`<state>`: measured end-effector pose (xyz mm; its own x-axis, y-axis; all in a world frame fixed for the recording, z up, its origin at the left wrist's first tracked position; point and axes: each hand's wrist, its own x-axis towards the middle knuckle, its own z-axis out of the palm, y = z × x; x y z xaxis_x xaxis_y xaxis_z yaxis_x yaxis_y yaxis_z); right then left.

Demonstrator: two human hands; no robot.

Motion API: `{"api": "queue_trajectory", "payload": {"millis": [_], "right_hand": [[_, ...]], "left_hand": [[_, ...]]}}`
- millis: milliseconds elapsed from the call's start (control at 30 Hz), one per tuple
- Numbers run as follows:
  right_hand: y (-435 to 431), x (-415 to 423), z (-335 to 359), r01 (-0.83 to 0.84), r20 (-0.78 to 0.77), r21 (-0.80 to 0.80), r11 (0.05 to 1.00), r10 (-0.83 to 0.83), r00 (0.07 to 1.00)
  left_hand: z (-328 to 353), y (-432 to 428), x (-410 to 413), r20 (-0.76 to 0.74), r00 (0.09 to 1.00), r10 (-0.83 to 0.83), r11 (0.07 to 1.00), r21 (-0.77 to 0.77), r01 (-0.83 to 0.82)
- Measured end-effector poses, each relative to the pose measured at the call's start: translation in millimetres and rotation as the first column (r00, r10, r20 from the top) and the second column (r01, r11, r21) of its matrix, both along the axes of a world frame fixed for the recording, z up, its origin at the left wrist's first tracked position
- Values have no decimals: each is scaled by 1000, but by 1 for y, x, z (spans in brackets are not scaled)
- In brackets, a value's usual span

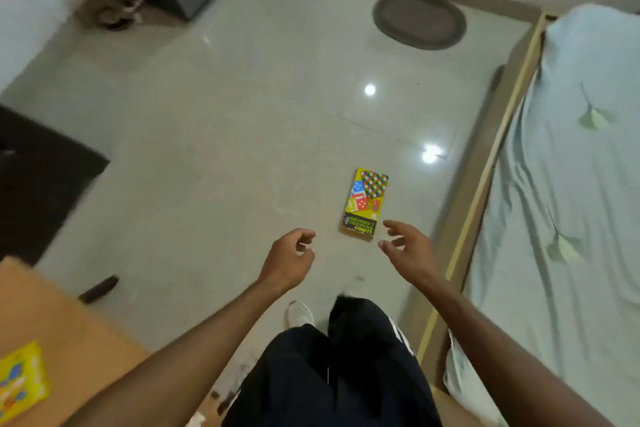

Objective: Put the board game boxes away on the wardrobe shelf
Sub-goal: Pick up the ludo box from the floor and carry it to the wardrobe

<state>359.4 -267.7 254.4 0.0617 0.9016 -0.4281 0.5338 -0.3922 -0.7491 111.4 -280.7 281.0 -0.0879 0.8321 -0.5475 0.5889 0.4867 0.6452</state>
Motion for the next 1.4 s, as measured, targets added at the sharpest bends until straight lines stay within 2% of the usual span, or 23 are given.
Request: {"api": "queue_trajectory", "payload": {"millis": [133,233,367,500,600,700,867,1033,1100,1167,1233,1300,1400], "right_hand": [[62,17,-58,136,-1,-87,987,-137,991],[108,24,-134,205,-3,-166,965,-208,978],[155,27,-278,315,13,-310,897,-327,945],[172,15,-428,369,47,-407,836,-384,922],[175,8,-521,383,91,-432,816,-383,919],[175,3,-599,471,167,-472,745,-449,878],[169,-22,-652,639,220,-480,601,-623,751],[171,-60,-645,677,132,-536,504,-742,657],[173,-64,-639,679,104,-530,508,-756,647],[179,-56,-632,721,115,-481,499,-779,616],[185,-42,-629,754,172,-360,549,-756,632],[191,-27,-631,716,260,-233,658,-668,698],[199,-3,-641,613,438,-213,760,-487,756]], "left_hand": [[-57,99,23,-62,980,-189,979,-92,183],[-130,169,45,-80,961,-264,955,-160,249],[-280,246,77,-88,951,-296,924,-279,262],[-439,287,95,-100,921,-376,869,-382,313],[-531,303,103,-98,913,-396,822,-481,304],[-606,317,109,-94,925,-367,798,-544,261],[-653,348,123,-53,961,-273,794,-576,194],[-650,381,140,180,890,-418,777,-436,453],[-650,393,142,174,881,-441,792,-386,473],[-648,400,136,88,890,-448,827,-337,450],[-649,397,126,-56,887,-459,844,-339,415],[-649,390,114,-153,886,-437,848,-399,349],[-660,374,104,-160,928,-337,795,-576,190]]}}
